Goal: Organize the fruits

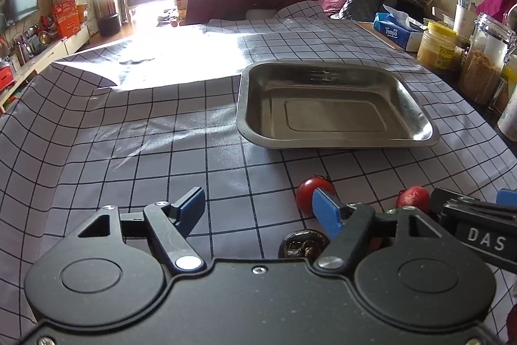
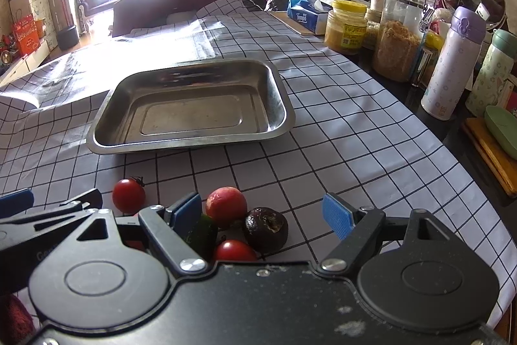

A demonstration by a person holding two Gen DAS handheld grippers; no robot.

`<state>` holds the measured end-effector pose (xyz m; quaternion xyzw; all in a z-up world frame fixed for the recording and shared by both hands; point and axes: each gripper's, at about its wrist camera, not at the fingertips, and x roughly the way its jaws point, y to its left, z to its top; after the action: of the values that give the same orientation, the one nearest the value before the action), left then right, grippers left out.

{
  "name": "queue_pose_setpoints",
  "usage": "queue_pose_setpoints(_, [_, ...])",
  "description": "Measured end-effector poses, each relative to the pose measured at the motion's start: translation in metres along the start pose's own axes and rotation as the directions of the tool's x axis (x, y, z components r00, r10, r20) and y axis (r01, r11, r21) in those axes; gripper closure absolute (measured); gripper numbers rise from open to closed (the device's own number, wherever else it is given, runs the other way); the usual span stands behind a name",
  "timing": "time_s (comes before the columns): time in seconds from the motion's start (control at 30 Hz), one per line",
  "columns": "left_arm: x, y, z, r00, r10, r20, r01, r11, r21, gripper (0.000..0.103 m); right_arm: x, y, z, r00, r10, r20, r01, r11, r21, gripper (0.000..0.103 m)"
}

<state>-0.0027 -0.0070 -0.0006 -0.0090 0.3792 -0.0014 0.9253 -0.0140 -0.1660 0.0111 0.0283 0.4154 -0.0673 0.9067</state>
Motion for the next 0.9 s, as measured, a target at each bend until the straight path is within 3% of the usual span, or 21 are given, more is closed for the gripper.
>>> queue_pose_setpoints(0.33, [-0.018,0.009,0.002,0.996,0.019,0.088,-0.017,1.0,-0.016,0.034,-0.035,-0.023,-0.013,0.99,0.07,0.12,-0.078,0.995,0.065,0.019])
queue_pose_setpoints(0.53, [-0.025,0.013,-0.014,0.999,-0.016,0.037,0.015,1.0,0.023,0.033,-0.061,-0.042,-0.036,0.956,0.134,0.26,-0.17,0.978,0.123,0.019])
queue_pose_setpoints(0.67, [-0.033,0.017,-0.026,0.997,-0.071,-0.009,0.071,0.997,0.038,0.034,-0.07,-0.044,-0.047,0.955,0.102,0.277,-0.137,0.985,0.109,0.019])
queue_pose_setpoints(0.9, [-0.048,0.014,-0.049,0.992,-0.103,-0.071,0.11,0.989,0.101,0.034,-0.074,-0.047,-0.07,0.954,0.101,0.281,-0.13,0.988,0.085,0.019])
